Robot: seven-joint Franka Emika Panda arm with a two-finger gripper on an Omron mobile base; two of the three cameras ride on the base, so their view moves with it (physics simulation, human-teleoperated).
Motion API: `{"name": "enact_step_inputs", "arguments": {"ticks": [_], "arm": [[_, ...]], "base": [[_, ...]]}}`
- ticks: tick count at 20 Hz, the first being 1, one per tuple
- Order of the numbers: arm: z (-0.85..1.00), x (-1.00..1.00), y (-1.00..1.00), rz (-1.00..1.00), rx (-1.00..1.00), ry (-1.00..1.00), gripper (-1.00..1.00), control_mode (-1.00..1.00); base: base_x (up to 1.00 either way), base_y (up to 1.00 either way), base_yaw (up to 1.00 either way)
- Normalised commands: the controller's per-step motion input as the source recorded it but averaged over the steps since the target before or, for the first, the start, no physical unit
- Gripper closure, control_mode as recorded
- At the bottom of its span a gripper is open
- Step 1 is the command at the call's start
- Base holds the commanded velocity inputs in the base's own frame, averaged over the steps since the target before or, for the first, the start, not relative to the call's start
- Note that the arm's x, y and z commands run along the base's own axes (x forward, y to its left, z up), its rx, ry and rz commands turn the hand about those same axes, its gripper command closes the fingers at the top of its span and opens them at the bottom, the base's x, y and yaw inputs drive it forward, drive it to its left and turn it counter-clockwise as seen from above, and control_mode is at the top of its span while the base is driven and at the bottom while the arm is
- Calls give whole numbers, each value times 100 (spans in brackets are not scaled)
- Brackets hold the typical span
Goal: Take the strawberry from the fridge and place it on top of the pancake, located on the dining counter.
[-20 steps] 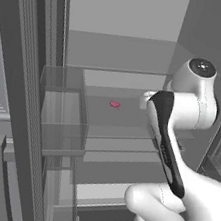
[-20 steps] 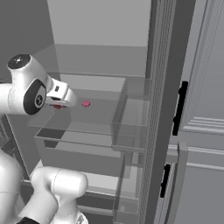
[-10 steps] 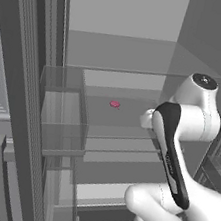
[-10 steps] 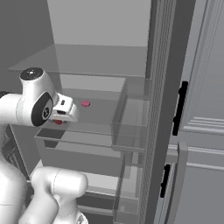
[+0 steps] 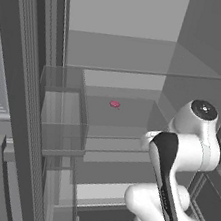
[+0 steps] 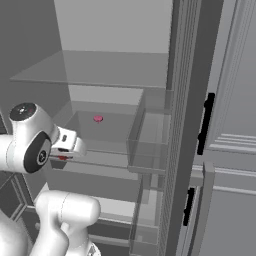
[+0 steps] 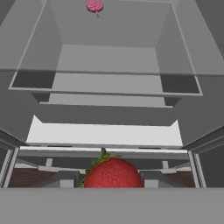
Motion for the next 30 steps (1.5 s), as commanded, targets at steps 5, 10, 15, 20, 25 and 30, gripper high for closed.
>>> {"name": "enact_step_inputs", "arguments": {"ticks": [5,10,15,20,25,30], "arm": [[-3,-4,0,0,0,1,100,-100],[0,0,0,0,0,0,100,-100],[0,-12,1,0,0,0,100,100],[0,0,0,0,0,0,100,100],[0,0,0,0,0,0,100,100],[0,0,0,0,0,0,100,100]], "base": [[0,0,0],[0,0,0],[-49,7,0],[-97,24,0],[-95,21,0],[-97,11,10]]}}
